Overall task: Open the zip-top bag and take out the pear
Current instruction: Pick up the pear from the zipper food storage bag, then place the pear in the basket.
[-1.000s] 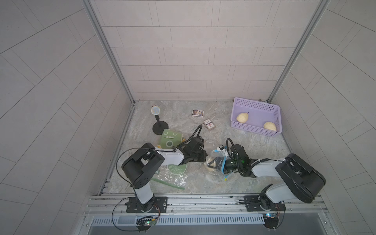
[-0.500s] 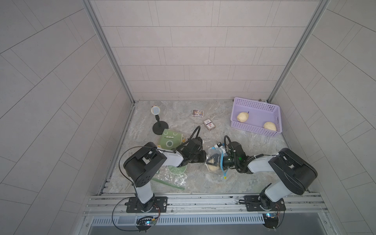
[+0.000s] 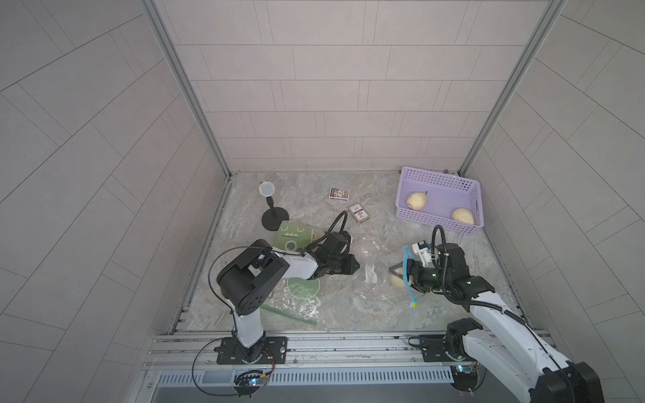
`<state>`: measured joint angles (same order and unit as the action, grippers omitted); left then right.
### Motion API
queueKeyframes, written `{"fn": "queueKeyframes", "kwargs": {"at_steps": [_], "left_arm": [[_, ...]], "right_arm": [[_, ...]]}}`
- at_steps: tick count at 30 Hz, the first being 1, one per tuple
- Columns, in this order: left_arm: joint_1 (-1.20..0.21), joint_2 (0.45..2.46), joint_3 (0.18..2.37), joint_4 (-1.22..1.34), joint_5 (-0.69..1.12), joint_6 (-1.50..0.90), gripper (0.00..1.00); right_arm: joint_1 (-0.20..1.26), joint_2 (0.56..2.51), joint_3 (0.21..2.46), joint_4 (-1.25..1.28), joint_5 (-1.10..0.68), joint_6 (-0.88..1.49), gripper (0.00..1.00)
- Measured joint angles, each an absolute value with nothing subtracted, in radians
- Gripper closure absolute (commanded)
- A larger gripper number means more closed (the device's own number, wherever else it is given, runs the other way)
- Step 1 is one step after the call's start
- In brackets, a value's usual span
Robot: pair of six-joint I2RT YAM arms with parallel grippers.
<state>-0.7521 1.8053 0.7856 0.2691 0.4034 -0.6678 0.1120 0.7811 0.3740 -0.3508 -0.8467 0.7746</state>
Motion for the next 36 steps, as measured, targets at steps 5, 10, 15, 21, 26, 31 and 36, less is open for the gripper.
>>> {"fn": "queueKeyframes", "kwargs": {"at_steps": [5, 10, 15, 21, 26, 31, 36], "left_arm": [[-0.739, 1.814, 0.796, 0.263, 0.405, -0.648, 0.82], [-0.697, 1.824, 0.807, 0.262, 0.406, -0.625, 0.82], [-0.656, 1.832, 0.830, 0.241, 0.395, -0.605, 0.82], [-0.628, 1.839, 0.854, 0.213, 0.390, -0.594, 0.82], [-0.624, 1.832, 0.864, 0.211, 0.402, -0.616, 0.65], [-0.640, 1.781, 0.868, 0.164, 0.427, -0.681, 0.41], [-0.654, 1.662, 0.940, 0.097, 0.456, -0.732, 0.35]], "right_arm": [[-0.020, 0.744, 0.416, -0.529, -0.900, 0.711, 0.30], [-0.111, 0.778, 0.508, -0.602, -0.938, 0.692, 0.32], [-0.171, 0.852, 0.663, -0.661, -0.985, 0.654, 0.34], [-0.282, 0.961, 0.883, -0.719, -0.981, 0.618, 0.39], [-0.382, 1.172, 1.065, -0.641, -0.908, 0.632, 0.38], [-0.398, 1.545, 1.271, -0.472, -0.817, 0.683, 0.28], [-0.400, 1.872, 1.486, -0.378, -0.751, 0.722, 0.09]]}}
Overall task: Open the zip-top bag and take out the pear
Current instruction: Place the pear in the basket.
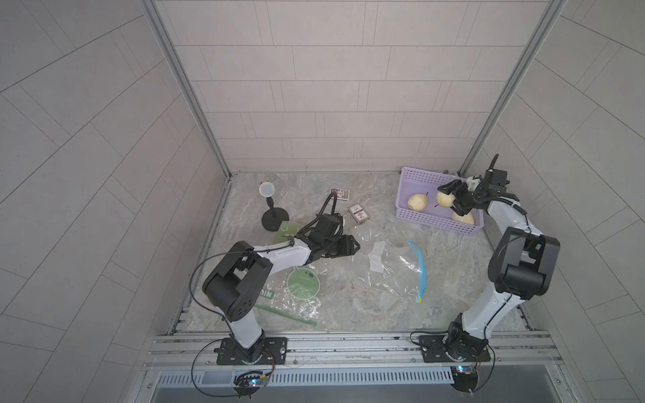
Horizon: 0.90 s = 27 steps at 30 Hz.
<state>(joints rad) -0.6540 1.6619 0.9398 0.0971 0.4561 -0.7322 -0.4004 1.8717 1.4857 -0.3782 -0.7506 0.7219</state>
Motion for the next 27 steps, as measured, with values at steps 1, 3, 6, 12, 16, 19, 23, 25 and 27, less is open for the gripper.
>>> {"fn": "queueKeyframes", "kwargs": {"at_steps": [1, 3, 6, 12, 16, 19, 23, 25, 27], "left_arm": [[-0.655, 1.626, 0.955, 0.094, 0.464, -0.741, 0.28], [-0.657, 1.546, 0.974, 0.083, 0.474, -0.749, 0.22], [-0.659, 1.405, 0.993, 0.020, 0.460, -0.749, 0.19], [-0.646, 1.157, 0.968, -0.152, 0.348, -0.695, 0.15], [-0.602, 0.994, 0.869, -0.298, 0.253, -0.673, 0.14], [-0.538, 0.902, 0.797, -0.396, 0.199, -0.667, 0.09], [-0.490, 0.865, 0.787, -0.493, 0.143, -0.648, 0.08], [-0.480, 0.855, 0.780, -0.509, 0.133, -0.644, 0.08], [-0.476, 0.844, 0.774, -0.523, 0.131, -0.641, 0.08]], "right_arm": [[-0.400, 1.910, 1.515, -0.366, -0.742, 0.724, 0.08], [-0.400, 1.936, 1.540, -0.357, -0.729, 0.727, 0.06], [-0.397, 1.890, 1.534, -0.355, -0.711, 0.721, 0.04], [-0.266, 1.528, 1.382, -0.367, -0.712, 0.668, 0.03], [0.164, 1.233, 1.161, -0.316, -0.717, 0.659, 0.04], [0.486, 1.125, 0.915, -0.201, -0.694, 0.727, 0.05], [0.754, 1.177, 0.649, -0.072, -0.588, 0.850, 0.05], [0.857, 1.252, 0.618, -0.044, -0.538, 0.892, 0.05], [0.944, 1.332, 0.635, -0.002, -0.495, 0.919, 0.06]]}}
